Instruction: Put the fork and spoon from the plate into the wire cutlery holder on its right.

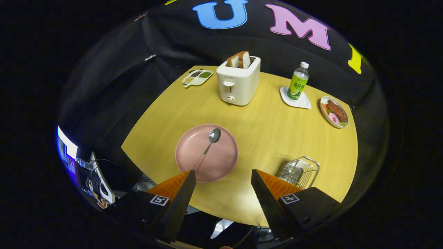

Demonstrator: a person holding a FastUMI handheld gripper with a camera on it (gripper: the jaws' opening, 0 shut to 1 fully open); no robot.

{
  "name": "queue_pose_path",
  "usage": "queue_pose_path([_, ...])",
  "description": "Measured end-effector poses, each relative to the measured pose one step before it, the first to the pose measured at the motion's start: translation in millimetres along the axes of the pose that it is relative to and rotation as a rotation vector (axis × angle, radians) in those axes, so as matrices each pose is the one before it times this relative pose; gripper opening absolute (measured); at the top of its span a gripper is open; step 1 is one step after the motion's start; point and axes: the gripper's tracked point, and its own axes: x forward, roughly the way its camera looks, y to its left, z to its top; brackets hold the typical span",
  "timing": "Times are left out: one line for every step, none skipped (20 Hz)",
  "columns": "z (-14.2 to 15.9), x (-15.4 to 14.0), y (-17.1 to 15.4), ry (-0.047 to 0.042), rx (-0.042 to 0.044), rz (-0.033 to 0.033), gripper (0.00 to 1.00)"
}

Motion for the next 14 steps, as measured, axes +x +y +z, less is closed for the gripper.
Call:
queue_pose_path([-3.59,11.44,11.33,0.01818,0.00512,0.014,1.0])
queue_pose_path([-2.44,10.56,8.59,0.01507,0.00331,0.01034,1.0])
queue_pose_path([0.14,12.68,5.9,0.01067,0.00488,0.00189,1.0])
queue_pose_path([-0.29,12.22,5.3,0.01026,0.00733,-0.00162,1.0])
queue_pose_path([0.49,12.92,4.11,0.00691,0.00866,-0.00303,1.0])
queue_pose_path([-0.3,10.58,2.43,0.00988,0.00747,-0.00531,1.0])
queue_pose_path([-1.77,11.06,2.25,0.01171,0.00424,-0.00443,1.0])
queue_pose_path([-0.69,10.4,0.48,0.00798,0.00171,-0.00773,1.0])
queue_pose_path([-1.9,10.09,-1.19,0.01067,0.00049,-0.01401,1.0])
queue_pose_path([-1.99,9.72,-1.03,0.00751,0.00247,-0.01358,1.0])
queue_pose_path([-3.12,10.86,-1.54,0.01039,0.0055,-0.01323,1.0])
queue_pose_path([-3.7,9.0,-0.75,0.0125,0.00624,-0.01031,1.0])
queue_pose_path([-3.88,8.74,0.38,0.01363,0.00581,-0.01026,1.0])
queue_pose_path([-3.21,6.98,-0.15,0.00919,0.00428,-0.00987,1.0])
